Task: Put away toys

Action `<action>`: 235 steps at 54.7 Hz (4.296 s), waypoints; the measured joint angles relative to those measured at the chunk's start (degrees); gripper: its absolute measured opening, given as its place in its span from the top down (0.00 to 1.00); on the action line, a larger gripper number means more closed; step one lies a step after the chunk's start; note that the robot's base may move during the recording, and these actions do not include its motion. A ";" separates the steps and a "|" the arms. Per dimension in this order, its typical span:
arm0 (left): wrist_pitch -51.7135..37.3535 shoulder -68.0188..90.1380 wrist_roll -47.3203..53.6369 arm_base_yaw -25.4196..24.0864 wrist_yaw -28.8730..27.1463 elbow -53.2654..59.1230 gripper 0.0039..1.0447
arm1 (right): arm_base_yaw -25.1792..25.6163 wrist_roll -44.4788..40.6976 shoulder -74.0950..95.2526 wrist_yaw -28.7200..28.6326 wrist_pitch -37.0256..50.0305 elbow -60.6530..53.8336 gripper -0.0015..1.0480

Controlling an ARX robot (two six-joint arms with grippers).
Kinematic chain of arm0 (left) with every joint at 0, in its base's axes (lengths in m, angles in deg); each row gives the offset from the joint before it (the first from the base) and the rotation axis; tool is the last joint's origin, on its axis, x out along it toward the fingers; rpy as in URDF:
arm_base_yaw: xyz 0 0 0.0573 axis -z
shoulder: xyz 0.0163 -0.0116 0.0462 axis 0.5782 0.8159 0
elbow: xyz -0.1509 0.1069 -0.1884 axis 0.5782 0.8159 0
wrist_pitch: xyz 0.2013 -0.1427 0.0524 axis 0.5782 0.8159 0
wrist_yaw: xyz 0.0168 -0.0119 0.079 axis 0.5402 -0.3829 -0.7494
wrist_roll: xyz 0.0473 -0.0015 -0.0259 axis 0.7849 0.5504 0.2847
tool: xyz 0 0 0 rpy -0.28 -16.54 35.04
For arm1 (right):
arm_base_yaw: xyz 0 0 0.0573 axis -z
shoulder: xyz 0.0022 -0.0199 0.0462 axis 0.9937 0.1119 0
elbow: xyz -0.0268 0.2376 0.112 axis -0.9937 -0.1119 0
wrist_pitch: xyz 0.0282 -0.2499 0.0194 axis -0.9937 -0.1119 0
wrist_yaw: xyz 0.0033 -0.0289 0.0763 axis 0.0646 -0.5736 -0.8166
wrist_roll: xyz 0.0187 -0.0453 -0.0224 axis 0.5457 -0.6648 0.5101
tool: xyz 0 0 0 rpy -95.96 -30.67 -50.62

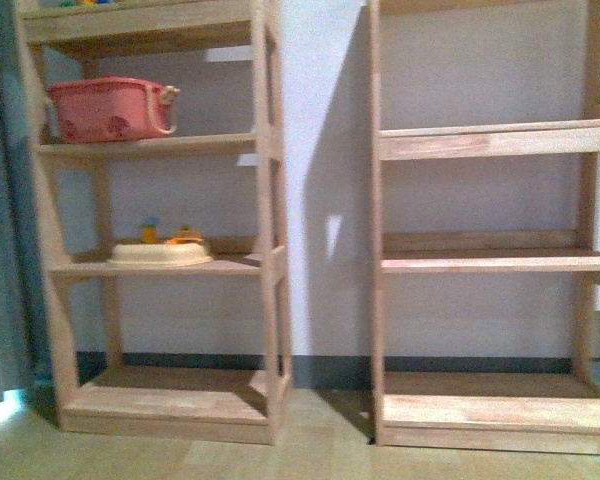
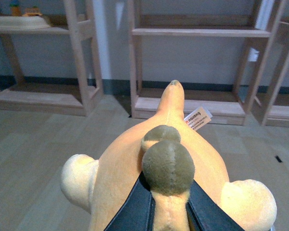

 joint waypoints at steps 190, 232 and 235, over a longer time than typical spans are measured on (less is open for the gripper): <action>0.00 0.02 0.13 -0.07 0.13 -0.02 0.06 | -9.42 -4.72 7.43 24.96 8.76 3.67 0.92; 0.00 0.02 0.13 -0.07 0.13 -0.02 0.06 | -26.62 -22.60 33.83 40.19 18.56 45.53 0.92; 0.00 0.02 0.13 -0.07 0.13 -0.02 0.06 | -28.20 -24.98 35.78 41.03 20.37 48.24 0.92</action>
